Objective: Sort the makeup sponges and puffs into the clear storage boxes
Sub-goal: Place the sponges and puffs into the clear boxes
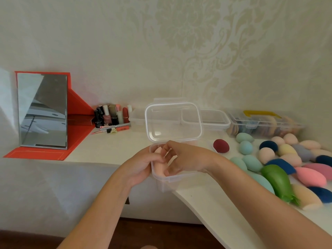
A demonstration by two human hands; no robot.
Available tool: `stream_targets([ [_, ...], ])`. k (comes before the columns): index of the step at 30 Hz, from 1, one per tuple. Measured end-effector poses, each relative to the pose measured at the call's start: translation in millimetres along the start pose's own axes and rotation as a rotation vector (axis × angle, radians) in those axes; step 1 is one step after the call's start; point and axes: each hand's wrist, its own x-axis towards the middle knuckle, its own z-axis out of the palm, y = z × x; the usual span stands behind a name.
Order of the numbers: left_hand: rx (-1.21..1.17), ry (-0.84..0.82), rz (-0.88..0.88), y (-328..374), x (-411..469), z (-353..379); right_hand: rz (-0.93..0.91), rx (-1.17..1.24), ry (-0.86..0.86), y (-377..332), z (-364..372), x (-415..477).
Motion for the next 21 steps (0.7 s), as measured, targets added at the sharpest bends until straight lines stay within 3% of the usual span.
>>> stream_targets([
  [4, 0.053, 0.161, -0.019, -2, 6, -3, -0.021, 0.007, -0.094, -7, -9, -8],
  [6, 0.147, 0.218, -0.012, -3, 6, -2, -0.018, -0.021, -0.018, -7, -21, -8],
  [10, 0.169, 0.313, 0.006, -5, 2, -4, -0.052, 0.012, 0.473, 4, -58, -6],
  [13, 0.153, 0.323, -0.002, -3, -2, -5, -0.013, -0.247, 0.772, 25, -77, -2],
  [17, 0.131, 0.339, -0.027, 5, -4, -11, 0.085, -0.263, 0.613, 55, -71, 14],
  [21, 0.107, 0.385, -0.037, 11, -5, -24, 0.015, -0.328, 0.429, 69, -51, 20],
])
